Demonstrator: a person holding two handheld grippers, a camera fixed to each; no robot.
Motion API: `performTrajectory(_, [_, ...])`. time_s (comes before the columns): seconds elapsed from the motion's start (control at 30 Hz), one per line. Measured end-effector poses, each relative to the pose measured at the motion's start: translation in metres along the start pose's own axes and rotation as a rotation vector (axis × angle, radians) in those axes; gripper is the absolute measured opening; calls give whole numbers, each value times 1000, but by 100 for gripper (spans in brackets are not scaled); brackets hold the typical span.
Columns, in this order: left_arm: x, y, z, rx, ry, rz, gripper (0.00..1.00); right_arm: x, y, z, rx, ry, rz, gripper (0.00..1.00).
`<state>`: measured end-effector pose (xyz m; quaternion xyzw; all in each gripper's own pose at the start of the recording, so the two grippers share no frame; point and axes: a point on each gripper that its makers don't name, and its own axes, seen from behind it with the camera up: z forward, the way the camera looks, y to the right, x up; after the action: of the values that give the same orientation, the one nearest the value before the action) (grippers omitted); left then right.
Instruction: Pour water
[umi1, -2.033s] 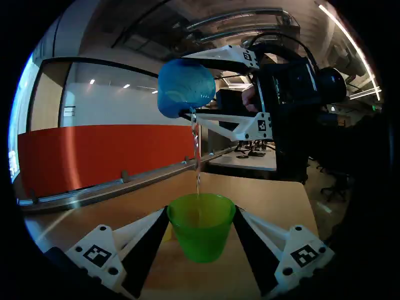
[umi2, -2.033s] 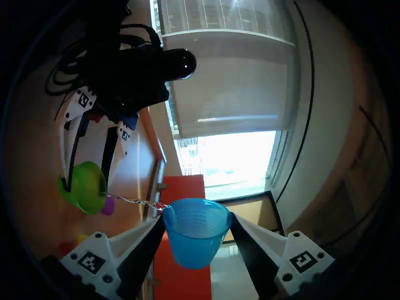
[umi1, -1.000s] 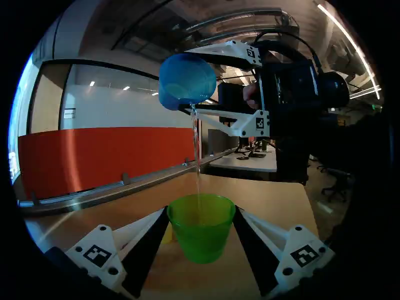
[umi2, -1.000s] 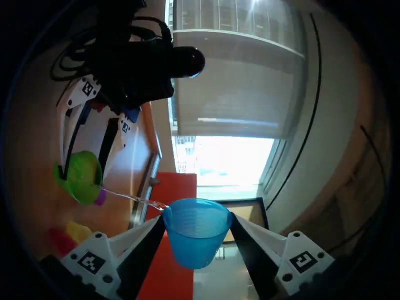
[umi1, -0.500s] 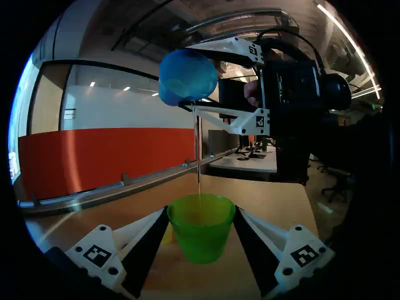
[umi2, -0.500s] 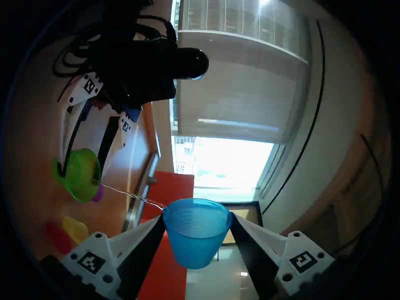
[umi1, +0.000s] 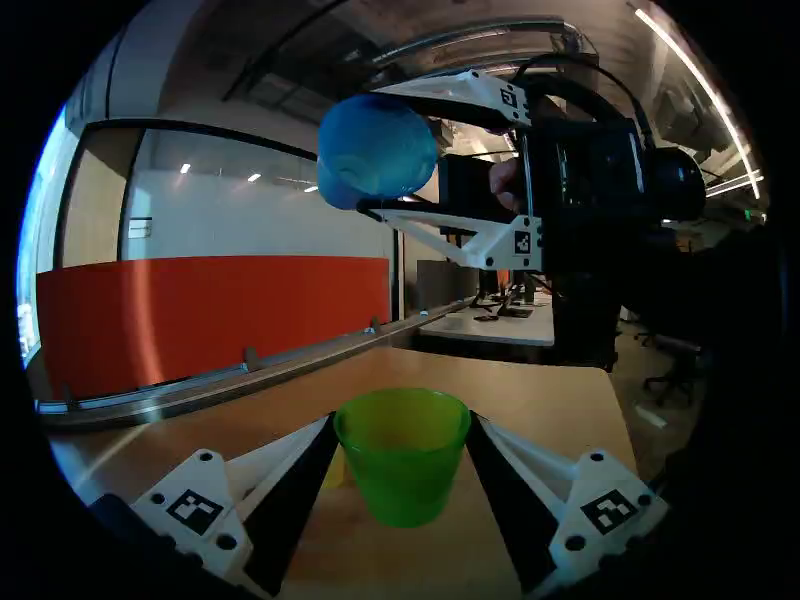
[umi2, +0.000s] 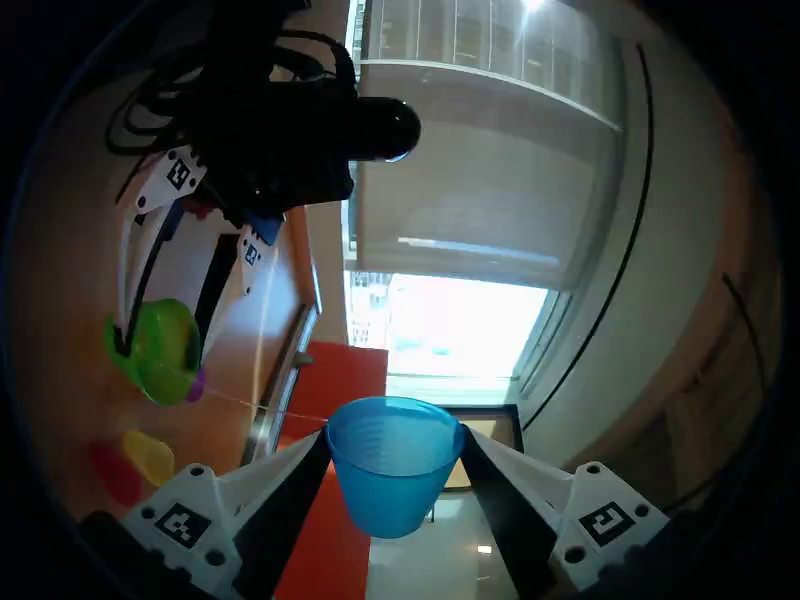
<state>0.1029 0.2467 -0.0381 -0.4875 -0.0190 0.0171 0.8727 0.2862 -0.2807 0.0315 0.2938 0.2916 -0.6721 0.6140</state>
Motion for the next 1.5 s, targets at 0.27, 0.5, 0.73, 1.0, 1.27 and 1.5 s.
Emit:
performTrajectory(0.27, [0,0,0,1,1,-2,89,-1,-3,0,2,-1,12,92])
performTrajectory(0.5, [1,-1,-1,2,2,-4,89,-3,-4,-2,-3,1,92,92])
performTrajectory(0.73, [3,-1,-2,6,3,0,89,-7,-12,-6,13,4,271,92])
performTrajectory(1.0, [6,-3,-5,15,4,3,89,-15,-27,-12,24,-7,571,93])
performTrajectory(1.27, [8,-4,-8,23,0,9,89,-11,-32,-20,29,18,869,92])
performTrajectory(1.5, [10,-5,-9,25,1,9,89,-2,-31,-25,50,51,1097,92])
